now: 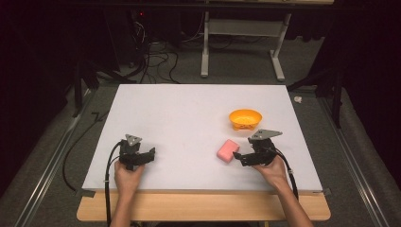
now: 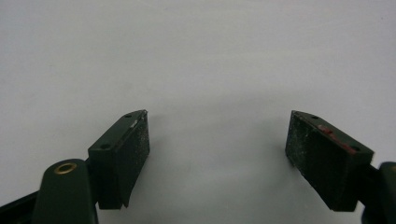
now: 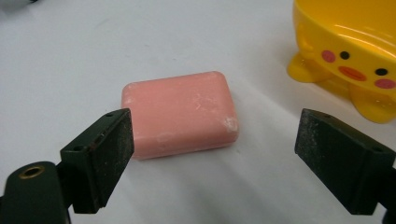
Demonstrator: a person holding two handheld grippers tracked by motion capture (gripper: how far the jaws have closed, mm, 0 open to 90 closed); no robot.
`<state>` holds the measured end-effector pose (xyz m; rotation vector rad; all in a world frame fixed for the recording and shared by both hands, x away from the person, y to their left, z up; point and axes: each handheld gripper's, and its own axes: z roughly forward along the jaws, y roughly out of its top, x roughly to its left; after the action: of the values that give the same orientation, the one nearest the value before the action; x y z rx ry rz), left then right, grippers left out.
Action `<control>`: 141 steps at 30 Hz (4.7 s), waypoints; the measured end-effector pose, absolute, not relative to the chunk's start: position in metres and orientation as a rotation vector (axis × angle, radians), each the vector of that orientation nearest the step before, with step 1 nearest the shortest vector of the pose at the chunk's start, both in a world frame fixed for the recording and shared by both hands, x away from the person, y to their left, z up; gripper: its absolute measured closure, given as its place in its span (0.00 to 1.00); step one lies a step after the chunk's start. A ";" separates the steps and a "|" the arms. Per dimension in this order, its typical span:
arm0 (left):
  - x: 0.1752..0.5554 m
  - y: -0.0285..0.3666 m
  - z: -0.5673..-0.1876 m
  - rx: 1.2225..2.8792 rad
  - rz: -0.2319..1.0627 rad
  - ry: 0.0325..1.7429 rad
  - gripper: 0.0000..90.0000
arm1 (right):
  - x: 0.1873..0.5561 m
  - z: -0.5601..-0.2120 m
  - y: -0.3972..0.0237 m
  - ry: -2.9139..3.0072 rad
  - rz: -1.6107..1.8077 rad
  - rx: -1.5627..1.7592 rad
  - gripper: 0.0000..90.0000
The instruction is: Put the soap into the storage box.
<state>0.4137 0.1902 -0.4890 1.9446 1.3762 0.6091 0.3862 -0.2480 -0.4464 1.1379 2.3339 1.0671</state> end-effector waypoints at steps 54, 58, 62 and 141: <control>0.414 0.190 -0.489 1.944 0.609 1.376 0.24 | 0.416 -0.471 -0.196 2.552 0.807 1.041 0.15; 0.414 0.190 -0.489 1.944 0.609 1.376 0.24 | 0.414 -0.470 -0.195 2.549 0.825 1.031 0.15; 0.414 0.190 -0.489 1.945 0.608 1.376 0.24 | 0.413 -0.467 -0.196 2.538 0.848 1.032 0.15; 0.414 0.190 -0.489 1.943 0.609 1.378 0.24 | 0.401 -0.413 -0.301 2.179 1.093 1.422 0.15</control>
<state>0.4138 0.1903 -0.4890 1.9433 1.3781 0.6087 0.4010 -0.3008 -0.4132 1.4216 2.1791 1.0928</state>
